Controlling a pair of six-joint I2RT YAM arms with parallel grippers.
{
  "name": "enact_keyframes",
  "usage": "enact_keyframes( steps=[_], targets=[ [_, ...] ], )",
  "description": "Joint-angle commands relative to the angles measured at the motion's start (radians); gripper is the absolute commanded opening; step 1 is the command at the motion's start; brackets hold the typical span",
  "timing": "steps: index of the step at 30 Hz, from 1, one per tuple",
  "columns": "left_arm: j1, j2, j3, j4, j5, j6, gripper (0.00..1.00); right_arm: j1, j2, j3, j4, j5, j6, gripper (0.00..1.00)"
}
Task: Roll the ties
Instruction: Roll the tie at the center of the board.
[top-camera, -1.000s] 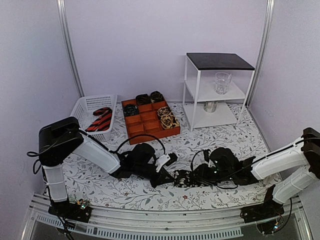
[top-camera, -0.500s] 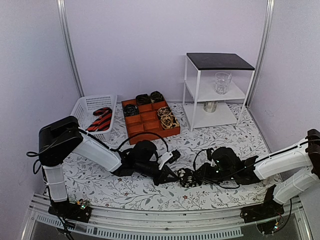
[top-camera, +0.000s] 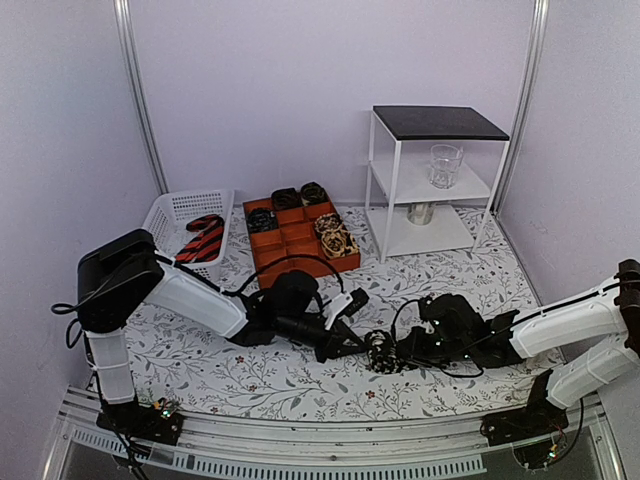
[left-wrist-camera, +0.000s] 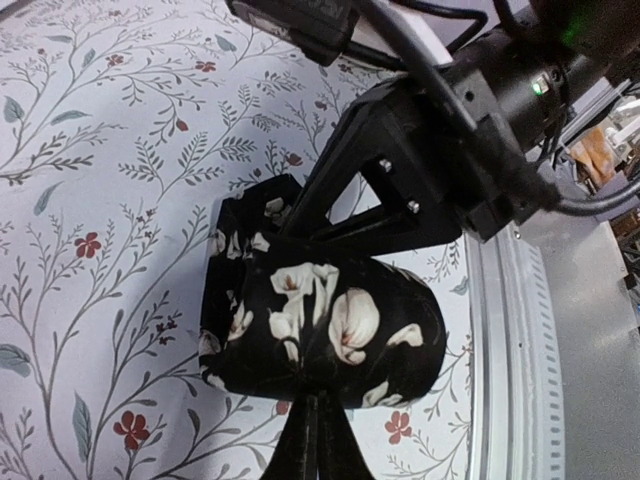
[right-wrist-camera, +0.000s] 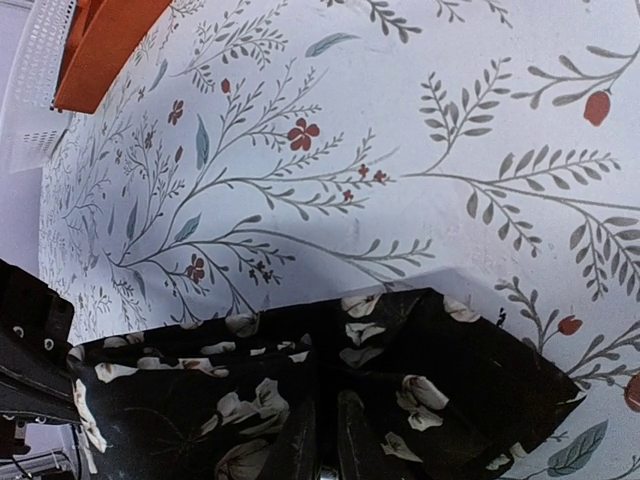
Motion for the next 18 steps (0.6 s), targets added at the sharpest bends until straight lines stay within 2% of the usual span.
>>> enact_keyframes(
  steps=[1,11,18],
  targets=[
    [0.003,0.014,0.032,-0.013,0.013,-0.009,0.0,-0.003,-0.025,0.018,-0.052,0.007,-0.038,0.1],
    [-0.002,0.067,0.078,-0.035,0.015,-0.01,0.0,-0.008,-0.094,-0.001,-0.093,0.079,-0.037,0.15],
    [-0.014,0.089,0.114,-0.049,0.011,-0.012,0.0,-0.007,-0.162,-0.03,-0.105,0.091,-0.032,0.11]
  ],
)
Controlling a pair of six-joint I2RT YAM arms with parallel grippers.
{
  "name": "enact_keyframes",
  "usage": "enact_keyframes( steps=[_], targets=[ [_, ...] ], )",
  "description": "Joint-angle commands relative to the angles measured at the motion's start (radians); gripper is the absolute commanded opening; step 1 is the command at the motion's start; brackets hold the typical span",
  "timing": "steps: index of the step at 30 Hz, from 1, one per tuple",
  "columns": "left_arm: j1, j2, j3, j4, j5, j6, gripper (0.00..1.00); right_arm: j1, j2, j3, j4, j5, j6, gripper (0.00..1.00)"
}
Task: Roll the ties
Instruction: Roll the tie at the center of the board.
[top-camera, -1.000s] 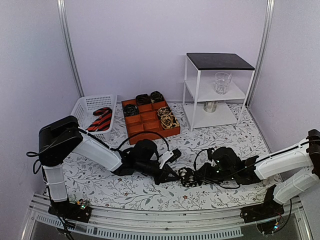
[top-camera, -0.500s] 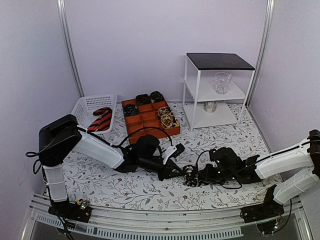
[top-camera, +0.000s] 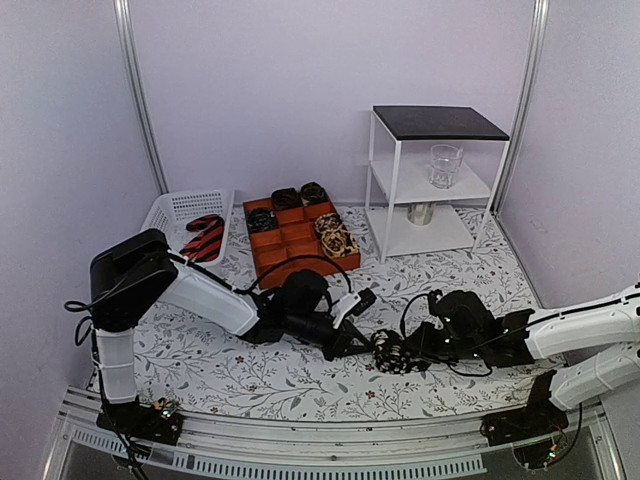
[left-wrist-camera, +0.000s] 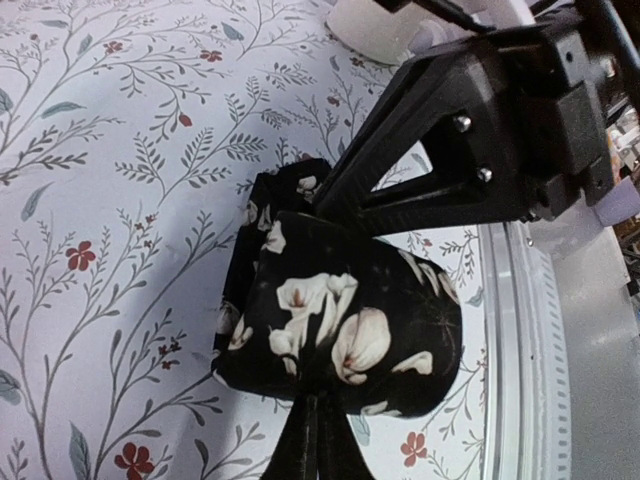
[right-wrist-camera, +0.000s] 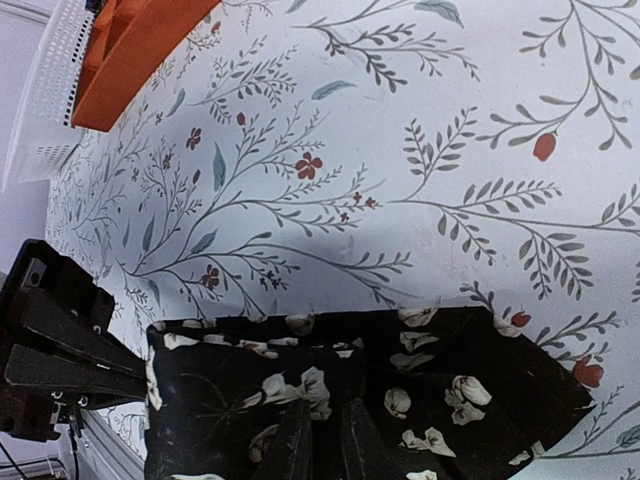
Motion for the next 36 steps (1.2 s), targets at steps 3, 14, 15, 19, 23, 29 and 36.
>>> enact_keyframes(
  steps=[3,14,15,19,23,29,36],
  targets=[
    [-0.011,0.01,0.023,-0.022,-0.023,0.001,0.0,-0.006,-0.04,-0.039,0.015,-0.002,0.0,0.11],
    [-0.009,-0.034,-0.038,-0.004,-0.066,-0.008,0.0,-0.005,0.045,-0.093,0.219,-0.122,-0.001,0.1],
    [-0.009,-0.035,-0.041,-0.006,-0.069,-0.009,0.0,-0.005,0.057,-0.095,0.231,-0.128,0.003,0.1],
    [-0.008,-0.034,-0.057,-0.007,-0.081,-0.012,0.0,-0.006,0.085,-0.09,0.259,-0.125,0.005,0.1],
    [-0.006,-0.094,-0.098,0.002,-0.119,-0.022,0.03,-0.006,0.106,-0.075,0.26,-0.119,-0.008,0.1],
    [0.003,-0.111,-0.151,0.014,-0.177,-0.047,0.08,-0.005,0.164,-0.057,0.264,-0.133,-0.008,0.1],
    [0.002,-0.065,-0.178,0.032,-0.233,-0.074,0.06,-0.005,0.181,-0.046,0.264,-0.137,-0.011,0.09]
  ],
)
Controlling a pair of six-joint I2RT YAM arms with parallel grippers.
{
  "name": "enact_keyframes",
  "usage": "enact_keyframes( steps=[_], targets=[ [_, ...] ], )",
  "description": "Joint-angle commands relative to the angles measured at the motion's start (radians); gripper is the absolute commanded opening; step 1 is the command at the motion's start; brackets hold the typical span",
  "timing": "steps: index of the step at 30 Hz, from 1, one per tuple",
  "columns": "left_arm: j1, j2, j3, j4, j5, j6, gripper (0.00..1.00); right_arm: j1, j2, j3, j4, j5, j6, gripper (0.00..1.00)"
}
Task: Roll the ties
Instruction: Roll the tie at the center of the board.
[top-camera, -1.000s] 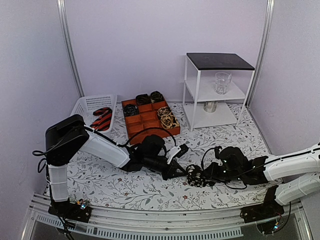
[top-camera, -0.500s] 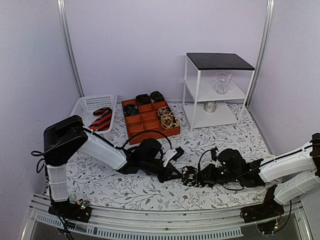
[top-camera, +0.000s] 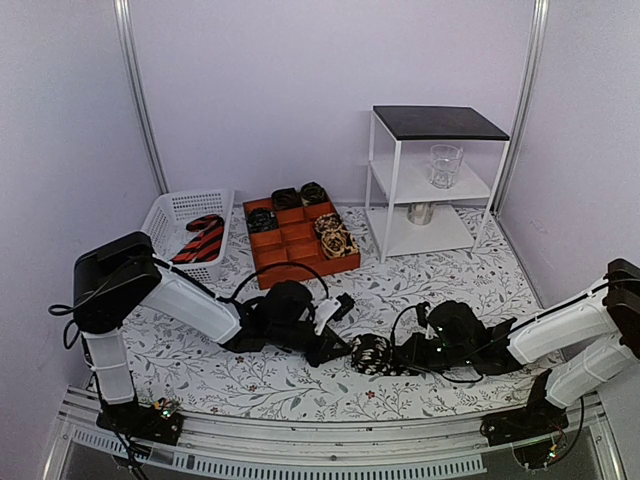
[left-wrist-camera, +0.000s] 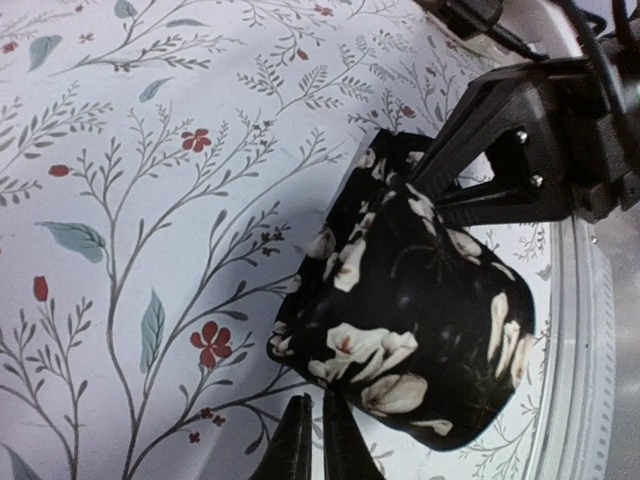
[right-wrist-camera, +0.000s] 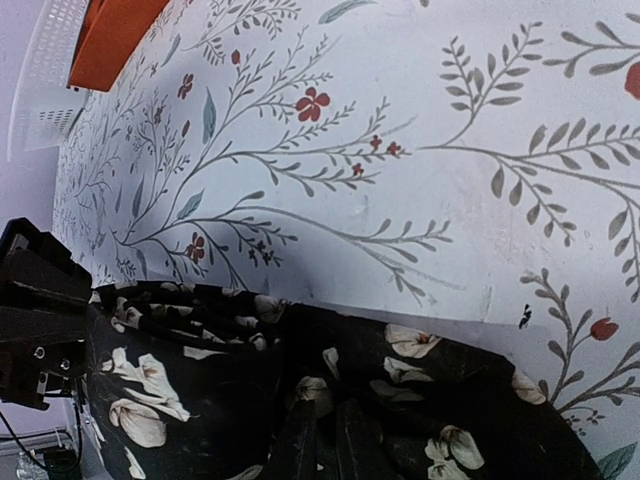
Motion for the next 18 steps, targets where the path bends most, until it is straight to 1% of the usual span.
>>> enact_keyframes(
  steps=[1,5,9,11,14,18],
  targets=[
    [0.005,0.025,-0.033,0.038,-0.046,-0.023,0.06,0.0,0.02,0.024,0.0,-0.013,-0.012,0.09],
    [0.007,0.015,-0.038,0.031,-0.052,-0.024,0.06,-0.001,-0.016,0.025,-0.025,-0.007,-0.008,0.09],
    [0.009,0.002,-0.055,0.031,-0.062,-0.019,0.06,-0.001,-0.101,0.055,-0.096,0.0,-0.009,0.11],
    [0.011,0.002,-0.066,0.04,-0.06,-0.021,0.06,-0.001,-0.147,0.069,-0.133,0.005,-0.011,0.15],
    [0.01,0.001,-0.074,0.055,-0.058,-0.023,0.06,0.0,-0.193,0.088,-0.163,0.009,-0.012,0.25],
    [0.012,0.005,-0.078,0.073,-0.046,-0.025,0.06,0.001,-0.164,0.127,-0.174,-0.012,-0.015,0.34]
  ],
)
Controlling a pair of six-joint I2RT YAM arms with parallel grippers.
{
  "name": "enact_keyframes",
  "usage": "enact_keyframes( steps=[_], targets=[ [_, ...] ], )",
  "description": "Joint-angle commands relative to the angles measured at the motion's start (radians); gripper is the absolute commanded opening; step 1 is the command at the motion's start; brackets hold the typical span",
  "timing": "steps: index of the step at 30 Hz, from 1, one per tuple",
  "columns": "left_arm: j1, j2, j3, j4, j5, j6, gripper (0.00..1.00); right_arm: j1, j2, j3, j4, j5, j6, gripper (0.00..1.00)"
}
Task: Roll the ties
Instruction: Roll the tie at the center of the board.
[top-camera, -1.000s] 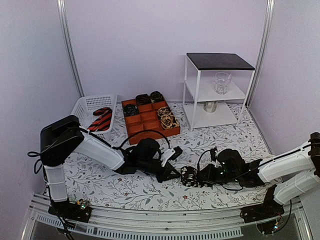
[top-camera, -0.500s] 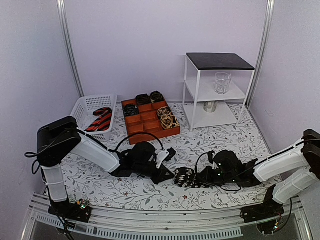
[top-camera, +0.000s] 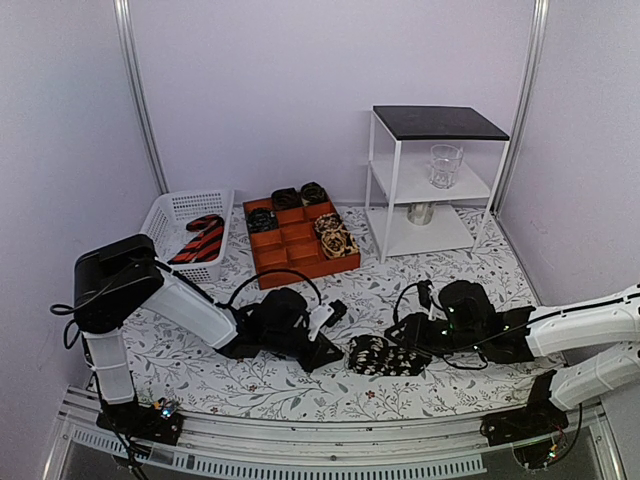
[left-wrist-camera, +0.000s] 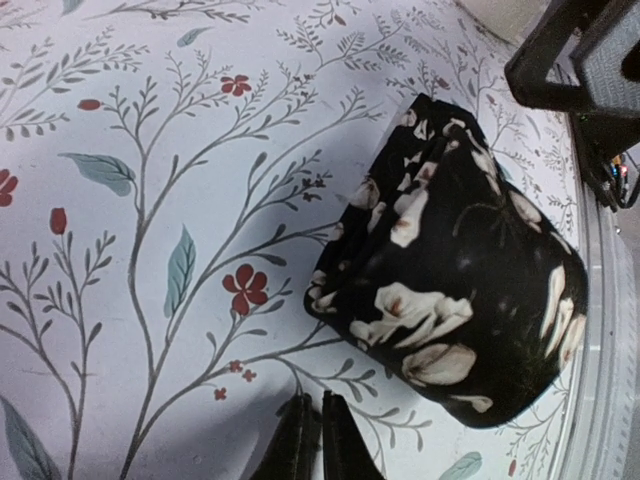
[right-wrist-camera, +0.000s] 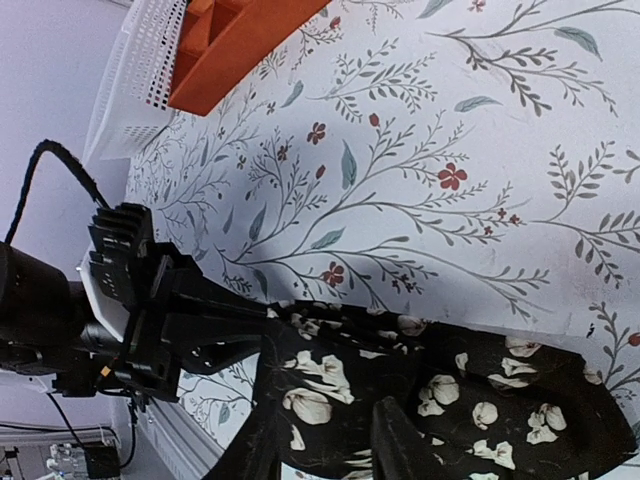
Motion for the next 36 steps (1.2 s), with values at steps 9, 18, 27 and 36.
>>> enact_keyframes(
  steps=[9,18,27,36],
  targets=[
    [0.023,-0.007,-0.046,0.084,0.017,-0.013,0.06,0.027,0.177,0.131,-0.119,-0.028,-0.011,0.35],
    [0.053,0.03,-0.061,0.097,0.077,-0.021,0.07,0.036,0.269,0.089,-0.098,-0.024,0.006,0.29],
    [0.035,0.122,0.022,0.116,0.248,-0.023,0.0,0.038,0.188,0.048,-0.077,0.007,0.026,0.29],
    [0.033,0.136,0.032,0.105,0.267,-0.024,0.0,0.039,0.073,0.044,-0.081,-0.007,0.015,0.31]
  ],
)
